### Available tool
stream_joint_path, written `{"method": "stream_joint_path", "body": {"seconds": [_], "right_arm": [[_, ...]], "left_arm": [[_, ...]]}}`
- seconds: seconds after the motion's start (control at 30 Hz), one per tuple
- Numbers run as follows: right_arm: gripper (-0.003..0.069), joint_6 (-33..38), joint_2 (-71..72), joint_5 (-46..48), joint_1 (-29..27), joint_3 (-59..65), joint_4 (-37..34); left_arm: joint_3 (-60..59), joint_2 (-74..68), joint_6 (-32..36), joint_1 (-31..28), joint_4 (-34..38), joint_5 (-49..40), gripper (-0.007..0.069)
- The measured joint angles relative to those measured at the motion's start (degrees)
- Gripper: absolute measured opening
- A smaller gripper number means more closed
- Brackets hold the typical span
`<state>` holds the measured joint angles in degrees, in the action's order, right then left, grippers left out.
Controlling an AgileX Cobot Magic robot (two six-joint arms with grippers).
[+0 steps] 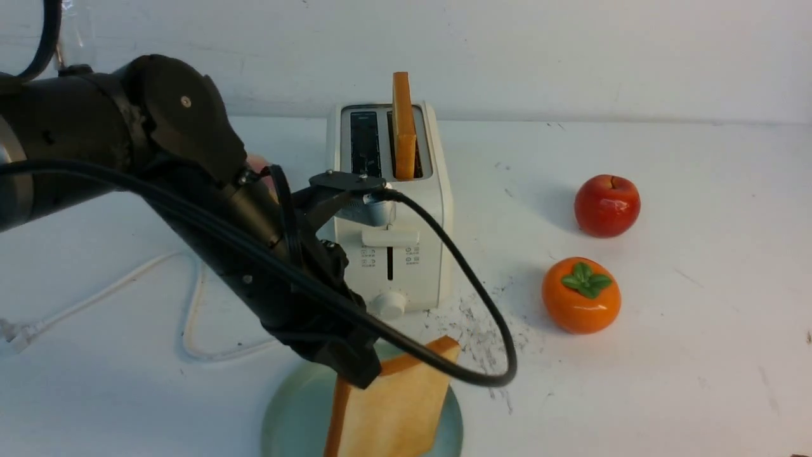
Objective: Take toasted bread from bread machine on white table place on plate.
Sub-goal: 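Place the slice of bread on the plate with the left gripper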
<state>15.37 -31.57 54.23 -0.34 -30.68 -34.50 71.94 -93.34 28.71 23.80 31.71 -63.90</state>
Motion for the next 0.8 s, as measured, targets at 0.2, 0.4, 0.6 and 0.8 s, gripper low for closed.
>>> {"method": "stream_joint_path", "body": {"seconds": [0.2, 0.4, 0.6, 0.8], "right_arm": [[0.0069, 0.0, 0.0, 0.1, 0.0, 0.0, 0.0], [0.0076, 0.0, 0.0, 0.1, 0.0, 0.0, 0.0], [0.0080, 0.3, 0.0, 0.0, 0.0, 0.0, 0.0], [0.0083, 1.9, 0.0, 0.1, 0.0, -1.8, 0.0]], "left_arm": [[0.1, -1.5, -2.0, 0.0, -2.1, -0.8, 0.0037], [0.1, -2.2, -3.3, 0.0, -5.0, 0.3, 0.0052], [0.1, -2.5, -8.0, 0.0, -10.7, 3.0, 0.0292], [1.8, -2.6, -11.5, 0.0, -15.1, 1.5, 0.0528]]}}
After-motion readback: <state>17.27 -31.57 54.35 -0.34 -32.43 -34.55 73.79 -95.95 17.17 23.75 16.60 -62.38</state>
